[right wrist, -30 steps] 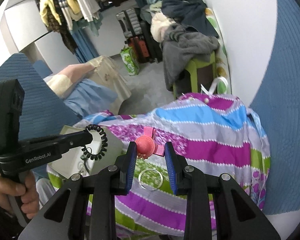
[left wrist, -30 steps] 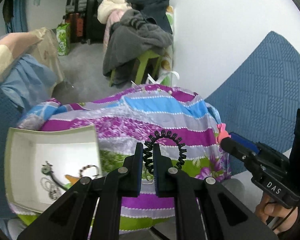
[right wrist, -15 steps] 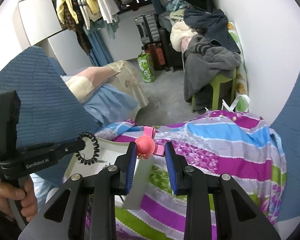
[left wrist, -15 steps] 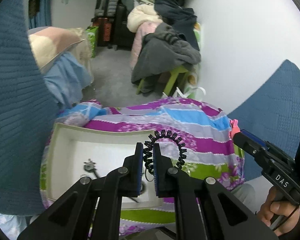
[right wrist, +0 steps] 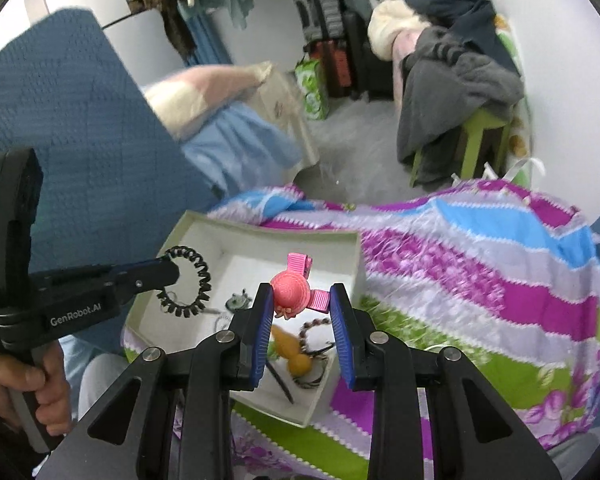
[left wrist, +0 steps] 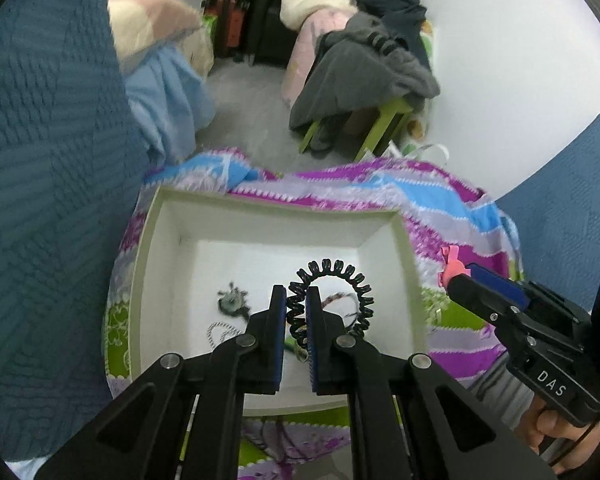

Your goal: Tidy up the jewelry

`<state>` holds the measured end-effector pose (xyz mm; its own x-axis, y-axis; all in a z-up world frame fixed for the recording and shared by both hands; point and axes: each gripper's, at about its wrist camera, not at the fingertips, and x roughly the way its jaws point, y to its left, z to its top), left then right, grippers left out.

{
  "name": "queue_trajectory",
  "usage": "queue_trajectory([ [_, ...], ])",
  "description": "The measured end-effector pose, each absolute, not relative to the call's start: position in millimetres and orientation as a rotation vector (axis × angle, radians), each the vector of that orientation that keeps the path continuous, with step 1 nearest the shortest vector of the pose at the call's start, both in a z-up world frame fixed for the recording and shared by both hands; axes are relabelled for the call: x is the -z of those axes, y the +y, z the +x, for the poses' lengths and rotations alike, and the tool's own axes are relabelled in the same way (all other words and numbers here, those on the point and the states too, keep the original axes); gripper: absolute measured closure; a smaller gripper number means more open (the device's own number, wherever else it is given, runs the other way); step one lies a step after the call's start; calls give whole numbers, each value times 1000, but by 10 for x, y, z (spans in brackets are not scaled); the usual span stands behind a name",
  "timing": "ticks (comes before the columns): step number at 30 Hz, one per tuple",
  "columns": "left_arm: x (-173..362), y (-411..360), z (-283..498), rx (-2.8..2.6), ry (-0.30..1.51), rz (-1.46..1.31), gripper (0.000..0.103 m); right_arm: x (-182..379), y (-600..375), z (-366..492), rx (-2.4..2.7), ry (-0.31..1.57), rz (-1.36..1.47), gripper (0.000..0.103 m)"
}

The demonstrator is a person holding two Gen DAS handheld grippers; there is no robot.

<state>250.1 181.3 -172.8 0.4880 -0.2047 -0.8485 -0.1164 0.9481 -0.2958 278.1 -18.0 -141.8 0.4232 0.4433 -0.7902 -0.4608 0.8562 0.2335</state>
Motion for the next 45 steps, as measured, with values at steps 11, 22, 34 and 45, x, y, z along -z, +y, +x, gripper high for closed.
queue_trajectory([
  [11,2126,1940,2500,22,1131,-350,93,1964,11,2797,-541,1108,-52,76],
  [22,1669,1860,2403,1,1071,-332,18,1605,-75,2743,-538,1035,-60,33],
  [34,540,1721,1930,-49,876,-297,0,415,-495,2513,-505,780,-46,0],
  [45,-332,1468,1117,-77,687,-239,0,-345,-810,1858,-507,617,-46,0],
])
